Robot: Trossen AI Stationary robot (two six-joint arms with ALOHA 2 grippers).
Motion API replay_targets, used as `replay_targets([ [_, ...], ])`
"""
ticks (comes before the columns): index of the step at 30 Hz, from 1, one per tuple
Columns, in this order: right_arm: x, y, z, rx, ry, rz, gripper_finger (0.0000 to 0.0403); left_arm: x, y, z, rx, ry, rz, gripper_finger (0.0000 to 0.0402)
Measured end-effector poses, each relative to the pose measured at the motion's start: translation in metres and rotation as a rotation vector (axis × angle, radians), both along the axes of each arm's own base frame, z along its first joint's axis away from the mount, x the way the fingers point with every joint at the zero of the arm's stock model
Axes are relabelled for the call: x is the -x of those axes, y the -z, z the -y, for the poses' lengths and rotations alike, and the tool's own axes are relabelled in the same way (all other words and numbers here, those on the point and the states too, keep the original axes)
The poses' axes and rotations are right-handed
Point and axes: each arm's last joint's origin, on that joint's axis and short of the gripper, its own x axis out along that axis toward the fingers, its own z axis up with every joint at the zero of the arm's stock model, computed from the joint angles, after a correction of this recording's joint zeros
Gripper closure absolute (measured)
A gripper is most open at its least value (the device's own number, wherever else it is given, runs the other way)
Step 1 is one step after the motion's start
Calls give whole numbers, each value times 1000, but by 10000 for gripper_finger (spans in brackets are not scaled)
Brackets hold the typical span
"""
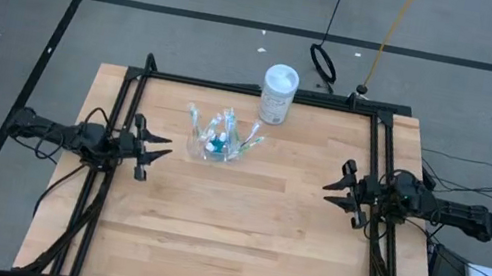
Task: Pick & Place toothbrushing station
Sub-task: Return to Home Position
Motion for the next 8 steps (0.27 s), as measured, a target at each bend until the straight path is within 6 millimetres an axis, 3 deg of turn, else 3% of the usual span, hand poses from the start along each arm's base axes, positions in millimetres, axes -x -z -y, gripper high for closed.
replay_targets([
  [8, 0, 0, 0, 0, 0, 0, 289, 0, 0, 0, 9, 1, 2, 275],
])
